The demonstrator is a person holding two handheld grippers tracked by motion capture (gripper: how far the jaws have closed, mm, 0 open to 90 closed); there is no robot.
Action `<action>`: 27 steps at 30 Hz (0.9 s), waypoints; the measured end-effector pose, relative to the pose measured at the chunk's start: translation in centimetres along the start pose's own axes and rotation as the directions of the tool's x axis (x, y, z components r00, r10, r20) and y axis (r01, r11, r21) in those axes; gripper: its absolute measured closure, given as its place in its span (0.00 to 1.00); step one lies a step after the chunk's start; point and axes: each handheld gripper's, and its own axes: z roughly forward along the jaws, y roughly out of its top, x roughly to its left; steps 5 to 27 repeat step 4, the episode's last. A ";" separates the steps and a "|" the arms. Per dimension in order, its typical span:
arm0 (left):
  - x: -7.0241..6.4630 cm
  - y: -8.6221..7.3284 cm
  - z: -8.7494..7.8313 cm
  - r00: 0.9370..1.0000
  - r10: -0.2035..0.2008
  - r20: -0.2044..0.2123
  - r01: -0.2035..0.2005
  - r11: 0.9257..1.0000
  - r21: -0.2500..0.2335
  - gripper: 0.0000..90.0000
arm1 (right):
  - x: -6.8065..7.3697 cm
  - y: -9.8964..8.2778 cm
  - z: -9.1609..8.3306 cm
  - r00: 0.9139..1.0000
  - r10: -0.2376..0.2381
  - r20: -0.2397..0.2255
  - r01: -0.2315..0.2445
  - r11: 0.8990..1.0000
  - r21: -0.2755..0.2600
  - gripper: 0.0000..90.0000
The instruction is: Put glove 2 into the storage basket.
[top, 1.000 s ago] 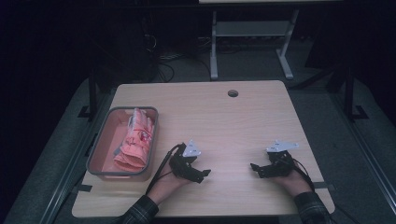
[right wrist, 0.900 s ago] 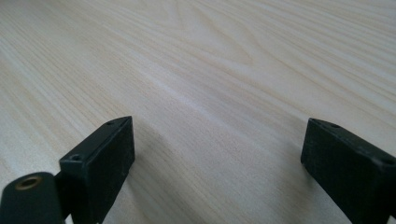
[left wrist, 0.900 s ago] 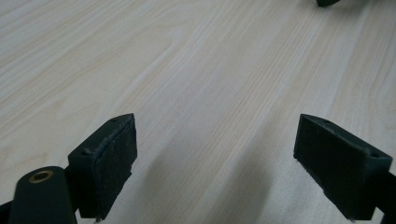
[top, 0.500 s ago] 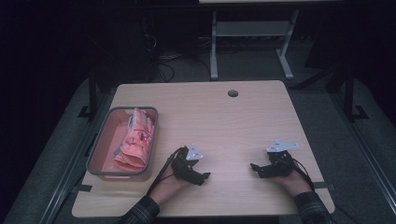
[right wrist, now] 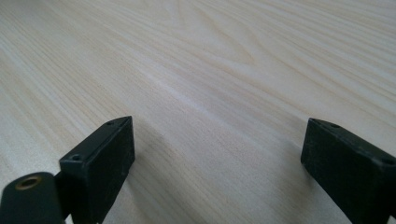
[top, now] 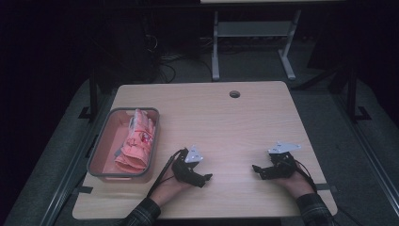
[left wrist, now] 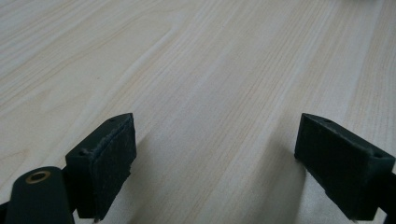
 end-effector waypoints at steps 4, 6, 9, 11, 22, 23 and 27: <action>0.0 0.0 0.0 1.000 0.000 0.000 0.000 1.000 0.000 0.13 | 0.0 0.0 0.0 1.000 0.002 0.000 -0.002 1.000 0.000 0.10; 0.0 0.0 0.0 1.000 0.000 0.000 0.000 1.000 0.000 0.13 | 0.0 0.0 0.0 1.000 0.002 0.000 -0.002 1.000 0.000 0.10; 0.0 0.0 0.0 1.000 0.000 0.000 0.000 1.000 0.000 0.13 | 0.0 0.0 0.0 1.000 0.002 0.000 -0.002 1.000 0.000 0.10; 0.0 0.0 0.0 1.000 0.000 0.000 0.000 1.000 0.000 0.13 | 0.0 0.0 0.0 1.000 0.002 0.000 -0.002 1.000 0.000 0.10; 0.0 0.0 0.0 1.000 0.000 0.000 0.000 1.000 0.000 0.13 | 0.0 0.0 0.0 1.000 0.002 0.000 -0.002 1.000 0.000 0.10; 0.0 0.0 0.0 1.000 0.000 0.000 0.000 1.000 0.000 0.13 | 0.0 0.0 0.0 1.000 0.002 0.000 -0.002 1.000 0.000 0.10; 0.0 0.0 0.0 1.000 0.000 0.000 0.000 1.000 0.000 0.13 | 0.0 0.0 0.0 1.000 0.002 0.000 -0.002 1.000 0.000 0.10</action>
